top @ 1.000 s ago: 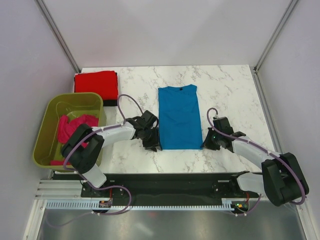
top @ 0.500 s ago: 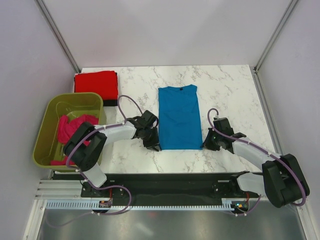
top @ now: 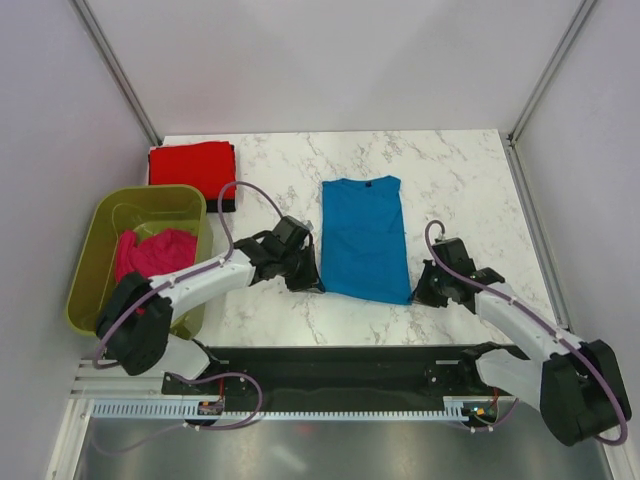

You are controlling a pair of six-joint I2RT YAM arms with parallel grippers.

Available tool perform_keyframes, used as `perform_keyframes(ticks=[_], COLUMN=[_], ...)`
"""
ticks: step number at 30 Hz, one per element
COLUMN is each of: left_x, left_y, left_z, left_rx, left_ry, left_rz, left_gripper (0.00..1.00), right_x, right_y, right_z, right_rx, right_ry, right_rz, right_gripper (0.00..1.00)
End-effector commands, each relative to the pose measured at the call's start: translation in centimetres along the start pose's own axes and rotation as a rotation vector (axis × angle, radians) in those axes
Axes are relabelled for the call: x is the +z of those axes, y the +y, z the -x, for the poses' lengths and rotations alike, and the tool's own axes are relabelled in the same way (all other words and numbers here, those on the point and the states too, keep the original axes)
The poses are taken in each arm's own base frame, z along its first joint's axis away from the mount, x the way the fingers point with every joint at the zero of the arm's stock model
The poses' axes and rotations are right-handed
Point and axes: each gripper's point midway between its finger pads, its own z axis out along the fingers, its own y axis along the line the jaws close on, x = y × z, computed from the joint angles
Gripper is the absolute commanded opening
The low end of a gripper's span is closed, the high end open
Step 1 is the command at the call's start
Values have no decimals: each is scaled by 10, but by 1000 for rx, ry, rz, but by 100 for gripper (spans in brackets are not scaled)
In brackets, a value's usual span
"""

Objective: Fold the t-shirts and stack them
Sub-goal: Fold the tshirt

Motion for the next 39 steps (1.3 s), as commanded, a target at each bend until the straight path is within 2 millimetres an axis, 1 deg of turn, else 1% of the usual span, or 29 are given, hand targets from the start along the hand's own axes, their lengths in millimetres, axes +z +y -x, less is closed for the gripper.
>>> perform_keyframes(ticks=[1, 3, 4, 5, 9, 10, 13, 15, 17, 19, 21, 22, 23, 24, 25, 26, 27, 28, 29, 30, 31, 32, 33, 34, 35, 36, 37, 38, 39], left_x=[-26, -33, -37, -44, -60, -62, -74, -80, -85, -85, -91, -88, -94, -95, -93, -98, -99, -106, -100, -100, -100, -95, -94, -98, -89, -87, -92, -92, -82], left_y=[-8, -11, -14, -15, -20, -24, -38, -49, -56, -50, -56, -49, -54, -51, -48, -54, -51, -57, -54, -51, -50, -53, -50, -57, -54, -51, -58, -57, -46], left_z=[-4, -9, -13, -18, -36, -43, -57, -60, -58, -49, -38, -31, -23, -12, -5, 6, 20, 32, 41, 54, 63, 75, 87, 99, 107, 118, 132, 140, 151], left_rx=[4, 9, 17, 22, 42, 61, 88, 104, 115, 132, 143, 145, 144, 130, 144, 142, 122, 141, 140, 121, 139, 143, 132, 152, 151, 141, 155, 152, 131], left_ry=[-62, -67, -77, -79, -83, -85, -89, -90, -94, -131, -157, -161, -174, -193, -190, -208, -222, -245, -238, -243, -249, -249, -253, -267, -256, -265, -292, -300, -287], left_rz=[10, 13, 16, 23, 37, 37, 4, -24, -37, 11, 24, 66, 62, 74, 96, 82, 90, 77, 96, 99, 104, 112, 117, 102, 122, 132, 121, 125, 156], left_gripper=[2, 2, 2, 2, 2, 2, 2, 2, 2, 2, 2, 2, 2, 2, 2, 2, 2, 2, 2, 2, 2, 2, 2, 2, 2, 2, 2, 2, 2], right_x=[-26, -38, -43, -53, -83, -89, -106, -115, -119, -120, -123, -119, -118, -123, -116, -115, -120, -109, -112, -108, -95, -98, -95, -83, -87, -84, -70, -74, -70], right_y=[0, 5, 3, 8, 12, 10, 24, 32, 33, 31, 32, 35, 39, 47, 50, 54, 66, 68, 78, 82, 84, 94, 97, 97, 104, 107, 107, 114, 116], right_z=[6, 10, 6, 10, 9, 5, 6, 9, 16, 28, 41, 49, 54, 65, 73, 80, 95, 100, 112, 118, 124, 135, 142, 149, 163, 170, 175, 189, 194], right_rx=[18, 23, 26, 27, 32, 34, 13, 3, -5, -16, -44, -54, -79, -90, -98, -111, -135, -144, -153, -173, -176, -184, -188, -192, -193, -200, -210, -213, -216], right_ry=[-29, -57, -45, -74, -118, -111, -140, -164, -197, -234, -268, -269, -271, -293, -281, -284, -317, -287, -304, -299, -274, -288, -290, -275, -291, -289, -261, -282, -282], right_rz=[-37, -18, -25, -3, 33, 27, 110, 156, 153, 114, 89, 79, 76, 84, 67, 61, 81, 62, 76, 77, 64, 84, 84, 68, 83, 84, 72, 82, 82], right_gripper=[0, 0, 0, 0, 0, 0, 0, 0, 0, 0, 0, 0, 0, 0, 0, 0, 0, 0, 0, 0, 0, 0, 0, 0, 0, 0, 0, 0, 0])
